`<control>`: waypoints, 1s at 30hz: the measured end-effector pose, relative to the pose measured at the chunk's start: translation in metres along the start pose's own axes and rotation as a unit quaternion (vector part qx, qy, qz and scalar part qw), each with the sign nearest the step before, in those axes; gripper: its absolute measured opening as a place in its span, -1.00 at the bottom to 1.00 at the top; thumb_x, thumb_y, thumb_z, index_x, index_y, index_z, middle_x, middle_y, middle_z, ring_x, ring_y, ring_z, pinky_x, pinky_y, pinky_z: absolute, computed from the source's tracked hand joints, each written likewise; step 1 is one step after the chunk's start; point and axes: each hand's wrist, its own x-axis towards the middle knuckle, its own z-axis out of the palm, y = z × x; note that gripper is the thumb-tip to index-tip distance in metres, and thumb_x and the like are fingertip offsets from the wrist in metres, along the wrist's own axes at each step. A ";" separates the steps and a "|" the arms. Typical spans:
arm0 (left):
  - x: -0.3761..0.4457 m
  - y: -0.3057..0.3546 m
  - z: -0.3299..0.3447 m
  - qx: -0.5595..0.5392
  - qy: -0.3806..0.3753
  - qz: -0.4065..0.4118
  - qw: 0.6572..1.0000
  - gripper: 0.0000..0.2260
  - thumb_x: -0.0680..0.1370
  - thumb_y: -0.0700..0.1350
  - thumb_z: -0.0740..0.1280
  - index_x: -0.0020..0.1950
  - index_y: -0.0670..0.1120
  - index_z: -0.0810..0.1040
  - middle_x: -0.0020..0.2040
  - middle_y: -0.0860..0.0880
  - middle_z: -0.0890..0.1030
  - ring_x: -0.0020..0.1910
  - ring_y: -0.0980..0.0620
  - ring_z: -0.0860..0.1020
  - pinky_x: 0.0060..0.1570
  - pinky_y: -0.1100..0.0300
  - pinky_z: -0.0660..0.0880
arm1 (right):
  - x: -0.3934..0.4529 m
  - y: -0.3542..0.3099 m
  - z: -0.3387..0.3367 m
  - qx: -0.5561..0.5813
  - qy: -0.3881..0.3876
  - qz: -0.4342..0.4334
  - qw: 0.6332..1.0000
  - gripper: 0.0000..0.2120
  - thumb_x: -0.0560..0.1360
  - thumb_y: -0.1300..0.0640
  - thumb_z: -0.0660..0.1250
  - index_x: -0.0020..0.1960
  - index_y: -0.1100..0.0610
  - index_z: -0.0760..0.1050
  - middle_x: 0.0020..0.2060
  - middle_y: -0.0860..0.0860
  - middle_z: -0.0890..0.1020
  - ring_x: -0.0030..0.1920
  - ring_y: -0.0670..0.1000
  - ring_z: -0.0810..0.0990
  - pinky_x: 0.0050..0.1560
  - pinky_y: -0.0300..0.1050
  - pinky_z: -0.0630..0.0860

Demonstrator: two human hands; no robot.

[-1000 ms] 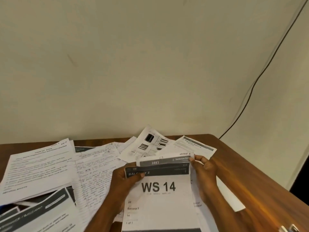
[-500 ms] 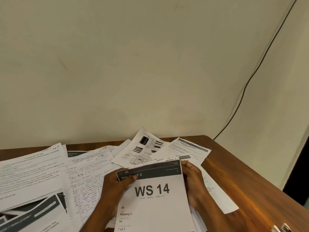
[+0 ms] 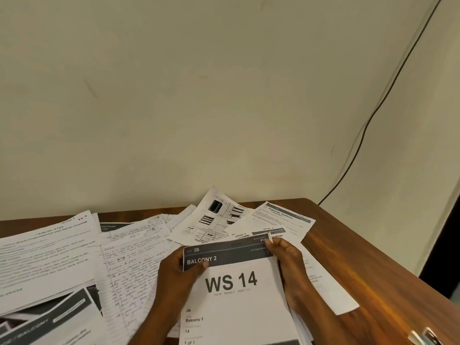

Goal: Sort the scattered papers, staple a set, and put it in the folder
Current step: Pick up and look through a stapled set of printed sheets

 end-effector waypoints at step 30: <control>0.007 0.006 -0.010 0.067 -0.026 -0.019 0.997 -0.93 0.59 -0.12 0.45 0.05 -0.07 0.67 -0.17 -0.05 0.78 -0.20 -0.09 0.76 0.02 -0.16 0.66 | 0.004 0.008 0.004 -0.076 -0.061 0.060 0.993 -0.80 0.63 0.12 0.39 0.25 0.07 0.63 0.05 -0.01 0.78 0.07 0.10 0.76 0.24 0.16 0.64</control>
